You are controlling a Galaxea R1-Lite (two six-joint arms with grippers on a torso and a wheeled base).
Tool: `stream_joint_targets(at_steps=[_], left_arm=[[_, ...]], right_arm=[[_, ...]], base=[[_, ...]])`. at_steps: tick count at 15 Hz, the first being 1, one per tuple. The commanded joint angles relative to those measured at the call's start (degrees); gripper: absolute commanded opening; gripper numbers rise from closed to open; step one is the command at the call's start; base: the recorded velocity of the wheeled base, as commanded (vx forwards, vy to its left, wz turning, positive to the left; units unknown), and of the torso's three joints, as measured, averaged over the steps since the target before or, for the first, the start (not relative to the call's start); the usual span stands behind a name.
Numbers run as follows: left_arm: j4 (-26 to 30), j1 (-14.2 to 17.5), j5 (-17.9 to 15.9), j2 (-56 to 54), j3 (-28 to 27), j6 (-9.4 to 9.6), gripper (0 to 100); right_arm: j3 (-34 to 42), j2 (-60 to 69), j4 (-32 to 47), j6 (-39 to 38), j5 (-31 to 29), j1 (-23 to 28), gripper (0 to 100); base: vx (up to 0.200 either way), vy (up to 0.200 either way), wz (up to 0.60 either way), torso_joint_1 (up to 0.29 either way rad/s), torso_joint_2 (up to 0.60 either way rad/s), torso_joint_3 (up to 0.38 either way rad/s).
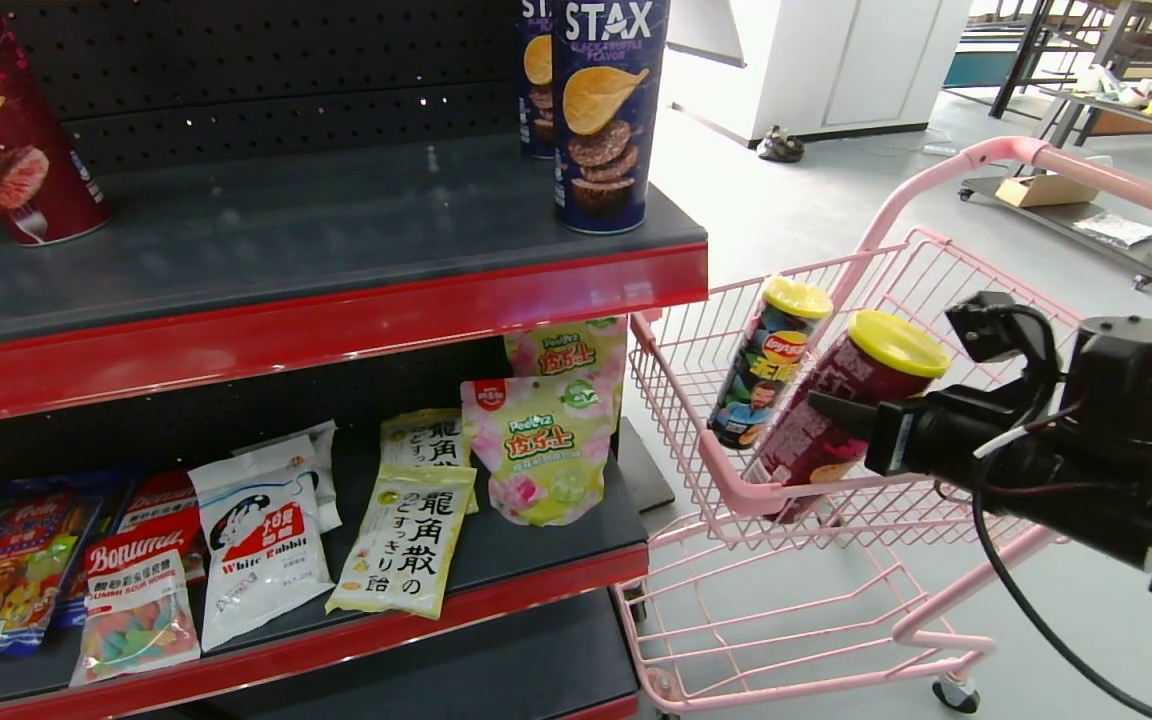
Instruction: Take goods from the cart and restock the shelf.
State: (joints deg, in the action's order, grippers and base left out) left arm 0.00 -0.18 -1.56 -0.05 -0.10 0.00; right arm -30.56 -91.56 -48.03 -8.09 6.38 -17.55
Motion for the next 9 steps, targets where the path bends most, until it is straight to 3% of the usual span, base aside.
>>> stream_joint_targets(at_steps=[1,5,7,9], left_arm=[[0.0,0.0,0.0,0.0,0.0,0.00,100],[0.0,0.0,0.0,0.0,0.0,0.00,100],[0.0,0.0,0.0,0.0,0.0,0.00,100],[0.0,0.0,0.0,0.0,0.0,0.00,100]], right_arm=[[0.0,10.0,0.0,3.3,0.0,-0.2,0],[-9.8,12.6,3.2,4.4,-0.5,1.8,0],[-15.2,17.1,12.3,4.5,-0.8,2.3,0],[-20.0,28.3,33.6,5.8,-5.4,2.4,0]], base=[[0.000,0.000,0.00,0.000,0.00,0.000],[0.000,0.000,0.00,0.000,0.00,0.000],[0.000,0.000,0.00,0.000,0.00,0.000],[0.000,0.000,0.00,0.000,0.00,0.000]])
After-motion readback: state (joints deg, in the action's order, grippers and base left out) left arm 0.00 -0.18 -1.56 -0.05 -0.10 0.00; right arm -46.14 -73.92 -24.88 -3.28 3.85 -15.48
